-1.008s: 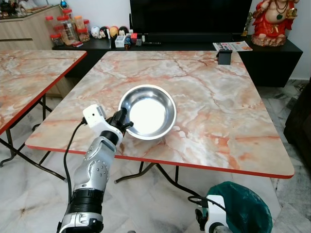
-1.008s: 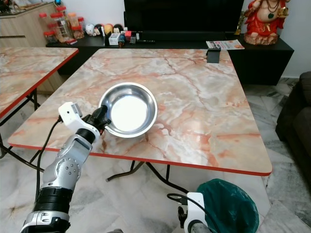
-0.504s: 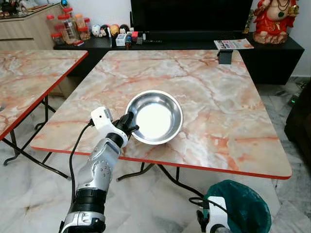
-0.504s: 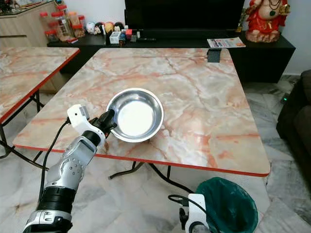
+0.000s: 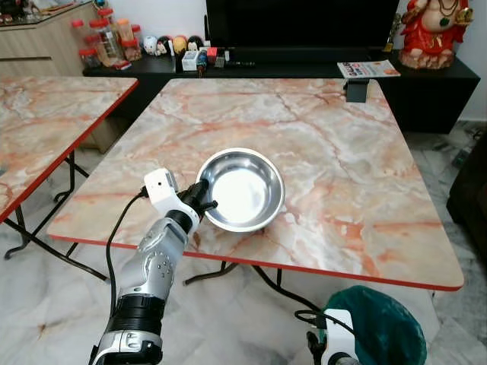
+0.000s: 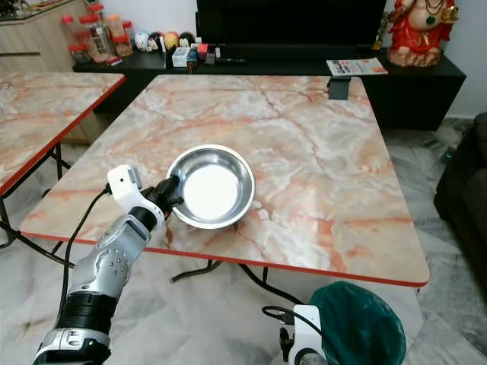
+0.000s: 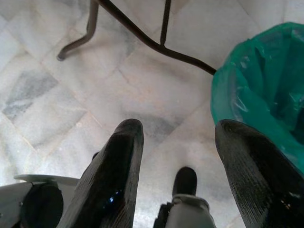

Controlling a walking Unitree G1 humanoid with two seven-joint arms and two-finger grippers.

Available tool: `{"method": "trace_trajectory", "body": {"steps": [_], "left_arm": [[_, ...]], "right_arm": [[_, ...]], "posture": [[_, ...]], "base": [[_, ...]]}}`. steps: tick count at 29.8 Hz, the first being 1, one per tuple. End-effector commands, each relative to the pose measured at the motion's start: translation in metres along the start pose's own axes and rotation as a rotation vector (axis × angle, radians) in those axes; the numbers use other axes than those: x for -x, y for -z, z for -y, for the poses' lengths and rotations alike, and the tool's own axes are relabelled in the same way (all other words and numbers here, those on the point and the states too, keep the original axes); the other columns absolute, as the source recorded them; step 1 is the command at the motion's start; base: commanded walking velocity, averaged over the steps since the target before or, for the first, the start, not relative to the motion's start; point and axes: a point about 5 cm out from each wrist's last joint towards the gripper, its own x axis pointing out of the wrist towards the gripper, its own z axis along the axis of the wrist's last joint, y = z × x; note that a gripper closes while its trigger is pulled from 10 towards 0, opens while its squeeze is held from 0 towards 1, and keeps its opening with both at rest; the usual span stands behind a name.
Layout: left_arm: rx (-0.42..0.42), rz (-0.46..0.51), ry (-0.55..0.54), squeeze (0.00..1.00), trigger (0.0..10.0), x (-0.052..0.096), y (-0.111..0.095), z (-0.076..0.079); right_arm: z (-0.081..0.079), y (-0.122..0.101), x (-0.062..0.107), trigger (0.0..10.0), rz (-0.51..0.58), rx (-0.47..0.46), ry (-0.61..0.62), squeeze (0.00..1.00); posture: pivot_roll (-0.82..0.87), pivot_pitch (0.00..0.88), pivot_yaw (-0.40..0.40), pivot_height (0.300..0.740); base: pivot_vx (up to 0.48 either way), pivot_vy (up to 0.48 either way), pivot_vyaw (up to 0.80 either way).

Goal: Setting the table

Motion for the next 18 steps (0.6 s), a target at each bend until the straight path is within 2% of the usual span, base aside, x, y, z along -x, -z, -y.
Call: {"method": "trace_trajectory", "body": {"steps": [1, 2, 6, 8, 10, 18], "left_arm": [[0.003, -0.056, 0.034, 0.0, 10.0, -0.006, 0.007, 0.009], [0.003, -0.056, 0.034, 0.0, 10.0, -0.006, 0.007, 0.009], [0.089, -0.045, 0.028, 0.0, 10.0, -0.017, 0.003, 0.017], [0.1, -0.044, 0.019, 0.0, 10.0, -0.019, 0.002, 0.018], [0.15, -0.04, 0.001, 0.0, 10.0, -0.025, 0.0, 0.019], [0.208, -0.044, -0.078, 0.0, 10.0, -0.026, -0.002, 0.01]], "right_arm": [[-0.002, 0.003, 0.0, 10.0, -0.01, -0.002, 0.0, 0.0], [-0.002, 0.003, 0.0, 10.0, -0.01, -0.002, 0.0, 0.0], [-0.003, 0.003, 0.001, 10.0, -0.01, -0.005, 0.0, 0.0], [-0.003, 0.003, 0.001, 10.0, -0.01, -0.006, 0.001, 0.0], [-0.003, 0.004, 0.001, 10.0, -0.009, -0.01, 0.004, 0.0], [-0.001, 0.006, 0.001, 10.0, -0.012, -0.021, 0.013, 0.0]], "posture": [[0.05, 0.0, 0.071, 0.74], [0.05, 0.0, 0.071, 0.74], [0.04, 0.0, 0.077, 0.74], [0.04, 0.0, 0.078, 0.74], [0.03, 0.0, 0.084, 0.74], [0.02, 0.003, 0.09, 0.74]], "base": [[0.266, 0.0, 0.0], [0.266, 0.0, 0.0], [0.263, 0.0, 0.0], [0.0, 0.0, 0.0], [0.0, 0.0, 0.0], [0.0, 0.0, 0.0]]}}
